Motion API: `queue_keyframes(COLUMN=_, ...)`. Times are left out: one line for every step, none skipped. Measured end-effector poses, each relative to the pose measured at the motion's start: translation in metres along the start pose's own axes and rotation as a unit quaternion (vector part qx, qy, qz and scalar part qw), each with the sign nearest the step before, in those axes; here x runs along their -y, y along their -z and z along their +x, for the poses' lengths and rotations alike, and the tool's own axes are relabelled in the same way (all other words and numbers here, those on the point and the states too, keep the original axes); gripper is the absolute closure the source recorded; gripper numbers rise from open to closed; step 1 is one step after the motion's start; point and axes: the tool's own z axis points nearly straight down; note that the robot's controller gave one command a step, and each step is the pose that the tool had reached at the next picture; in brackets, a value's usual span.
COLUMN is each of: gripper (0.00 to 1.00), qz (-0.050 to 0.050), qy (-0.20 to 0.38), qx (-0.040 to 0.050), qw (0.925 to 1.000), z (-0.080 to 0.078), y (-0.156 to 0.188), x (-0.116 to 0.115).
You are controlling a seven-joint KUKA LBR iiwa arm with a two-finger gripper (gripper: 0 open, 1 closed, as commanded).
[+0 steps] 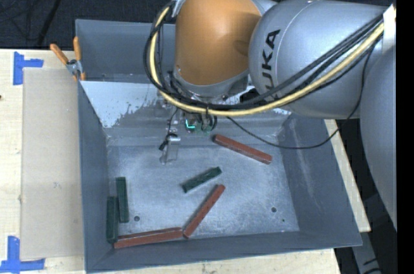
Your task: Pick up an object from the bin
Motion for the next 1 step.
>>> queue_keyframes(gripper=0.0, qz=0.0, qy=0.195, qx=0.0014, qw=0.9808, z=0.0598, y=-0.1764, x=0.0627)
